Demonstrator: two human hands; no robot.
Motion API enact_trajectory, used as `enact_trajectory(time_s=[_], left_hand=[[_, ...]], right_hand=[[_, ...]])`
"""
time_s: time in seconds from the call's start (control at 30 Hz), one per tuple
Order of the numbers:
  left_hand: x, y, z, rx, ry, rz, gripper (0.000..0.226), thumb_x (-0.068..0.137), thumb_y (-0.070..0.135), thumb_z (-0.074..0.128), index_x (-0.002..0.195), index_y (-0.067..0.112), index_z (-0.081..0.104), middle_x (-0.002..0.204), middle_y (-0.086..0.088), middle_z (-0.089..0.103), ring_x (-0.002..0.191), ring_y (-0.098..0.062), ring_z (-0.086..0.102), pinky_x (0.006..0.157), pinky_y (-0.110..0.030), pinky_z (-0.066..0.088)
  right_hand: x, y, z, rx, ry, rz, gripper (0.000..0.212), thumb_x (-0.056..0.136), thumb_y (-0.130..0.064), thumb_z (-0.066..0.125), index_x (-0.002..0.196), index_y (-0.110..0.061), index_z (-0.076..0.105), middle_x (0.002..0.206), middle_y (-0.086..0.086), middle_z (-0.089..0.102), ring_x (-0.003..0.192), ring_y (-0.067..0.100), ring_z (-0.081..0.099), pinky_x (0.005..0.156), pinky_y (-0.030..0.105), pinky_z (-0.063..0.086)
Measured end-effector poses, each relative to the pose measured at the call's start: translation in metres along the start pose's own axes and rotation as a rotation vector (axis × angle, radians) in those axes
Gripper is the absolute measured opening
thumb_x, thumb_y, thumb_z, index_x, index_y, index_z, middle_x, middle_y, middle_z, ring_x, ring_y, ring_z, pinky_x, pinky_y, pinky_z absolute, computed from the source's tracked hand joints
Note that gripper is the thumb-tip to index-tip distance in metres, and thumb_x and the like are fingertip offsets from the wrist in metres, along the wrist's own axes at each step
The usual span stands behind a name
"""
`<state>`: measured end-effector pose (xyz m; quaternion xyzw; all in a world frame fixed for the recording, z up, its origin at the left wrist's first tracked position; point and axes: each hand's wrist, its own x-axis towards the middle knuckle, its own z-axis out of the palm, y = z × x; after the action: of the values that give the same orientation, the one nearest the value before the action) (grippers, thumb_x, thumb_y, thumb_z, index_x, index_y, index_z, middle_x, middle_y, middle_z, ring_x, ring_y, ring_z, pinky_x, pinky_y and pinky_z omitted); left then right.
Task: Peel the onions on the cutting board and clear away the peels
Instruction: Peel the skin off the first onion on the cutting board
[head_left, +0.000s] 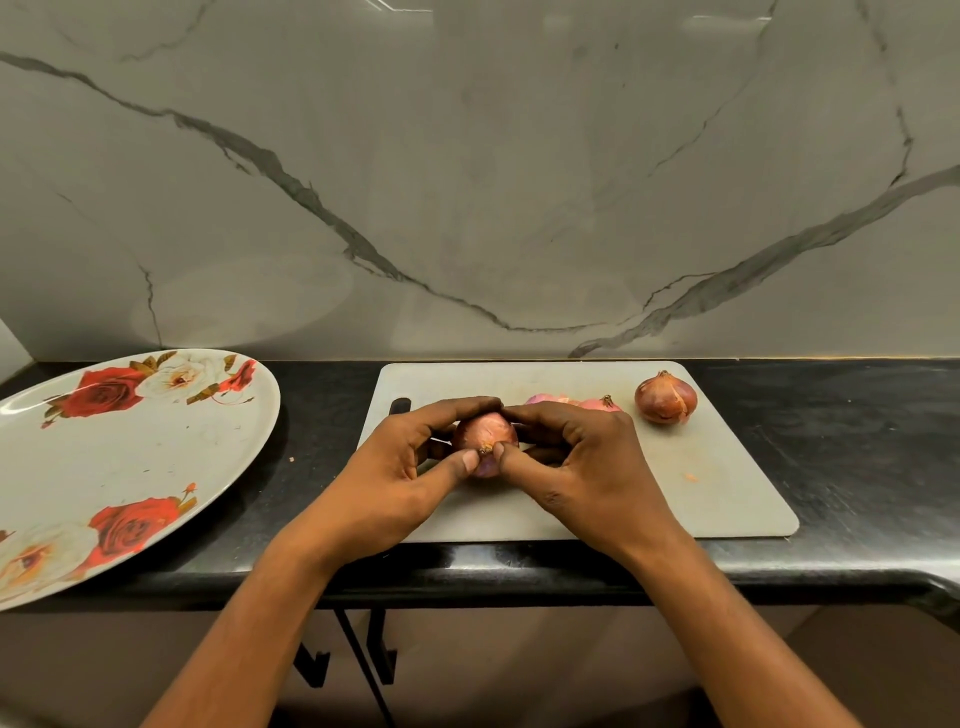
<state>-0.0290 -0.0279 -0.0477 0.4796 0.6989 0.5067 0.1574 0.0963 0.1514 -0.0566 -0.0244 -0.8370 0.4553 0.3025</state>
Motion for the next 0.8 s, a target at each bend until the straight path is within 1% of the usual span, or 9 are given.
enact_trajectory(time_s=[0.1,0.17,0.27,0.33,0.43,0.5,0.57,0.67,0.8], left_hand=[[-0.0002,-0.0004,0.0001,-0.002,0.008,0.003,0.051,0.101,0.002,0.065,0.145,0.027,0.059,0.138,0.018,0.066,0.134,-0.007,0.058,0.115,-0.034,0.048],[-0.0002,-0.0007,-0.0003,-0.011,0.005,0.002,0.052,0.101,-0.001,0.064,0.145,0.025,0.060,0.139,0.017,0.066,0.135,-0.007,0.058,0.116,-0.033,0.048],[0.0006,-0.0020,-0.0013,-0.026,0.012,-0.002,0.051,0.101,-0.001,0.064,0.145,0.024,0.059,0.140,0.015,0.066,0.135,-0.009,0.059,0.115,-0.034,0.049],[0.0014,-0.0022,-0.0017,-0.038,0.024,-0.008,0.051,0.101,0.000,0.063,0.146,0.025,0.059,0.140,0.015,0.066,0.134,-0.010,0.060,0.113,-0.034,0.050],[0.0016,0.0002,-0.0002,-0.026,0.034,-0.013,0.051,0.102,0.001,0.062,0.144,0.030,0.058,0.135,0.023,0.066,0.131,-0.005,0.060,0.110,-0.025,0.050],[0.0022,0.0027,0.0013,-0.018,0.029,-0.018,0.050,0.103,0.002,0.061,0.144,0.031,0.057,0.133,0.026,0.065,0.130,-0.001,0.059,0.108,-0.020,0.049],[0.0022,0.0031,0.0019,-0.014,0.022,-0.017,0.049,0.104,0.002,0.059,0.145,0.028,0.057,0.134,0.026,0.065,0.131,0.001,0.058,0.107,-0.017,0.048],[0.0014,0.0023,0.0017,0.004,0.011,-0.035,0.051,0.101,0.007,0.066,0.147,0.028,0.056,0.135,0.027,0.063,0.132,0.003,0.056,0.106,-0.015,0.047],[0.0006,0.0018,0.0029,0.017,0.013,-0.038,0.057,0.094,0.017,0.077,0.147,0.026,0.057,0.137,0.021,0.064,0.131,0.003,0.057,0.104,-0.013,0.047]], right_hand=[[0.0002,0.0015,-0.0027,-0.018,-0.005,-0.010,0.025,0.093,-0.013,0.079,0.118,-0.019,0.082,0.091,-0.011,0.077,0.086,0.011,0.075,0.078,0.027,0.063],[-0.0002,0.0041,-0.0051,-0.072,0.024,-0.026,0.023,0.096,-0.012,0.073,0.114,-0.021,0.083,0.086,-0.009,0.077,0.079,0.015,0.072,0.070,0.037,0.061],[-0.0006,0.0059,-0.0039,-0.056,0.043,-0.028,0.026,0.097,-0.012,0.069,0.114,-0.025,0.083,0.087,-0.005,0.078,0.080,0.020,0.073,0.070,0.047,0.062],[-0.0003,0.0040,-0.0032,-0.021,0.054,-0.028,0.030,0.097,-0.011,0.068,0.119,-0.027,0.081,0.094,-0.008,0.079,0.086,0.019,0.075,0.074,0.045,0.064],[-0.0020,0.0029,-0.0018,-0.054,0.058,-0.070,0.036,0.095,-0.010,0.075,0.128,-0.026,0.077,0.102,-0.011,0.079,0.086,0.006,0.074,0.073,0.026,0.061],[-0.0024,0.0048,-0.0002,-0.056,0.040,-0.082,0.040,0.092,-0.010,0.080,0.129,-0.025,0.077,0.127,-0.006,0.076,0.107,0.001,0.074,0.081,0.021,0.062],[-0.0009,0.0070,0.0007,-0.055,0.019,-0.095,0.037,0.091,-0.010,0.082,0.126,-0.023,0.078,0.138,-0.003,0.071,0.123,0.001,0.068,0.094,0.025,0.062],[0.0001,0.0097,-0.0016,-0.026,0.009,-0.118,0.030,0.092,-0.008,0.081,0.121,-0.018,0.080,0.128,-0.005,0.076,0.120,0.003,0.071,0.099,0.031,0.060],[-0.0005,0.0095,-0.0038,-0.082,0.030,-0.123,0.024,0.095,-0.009,0.079,0.116,-0.019,0.083,0.112,-0.009,0.081,0.106,0.003,0.075,0.091,0.034,0.062]])
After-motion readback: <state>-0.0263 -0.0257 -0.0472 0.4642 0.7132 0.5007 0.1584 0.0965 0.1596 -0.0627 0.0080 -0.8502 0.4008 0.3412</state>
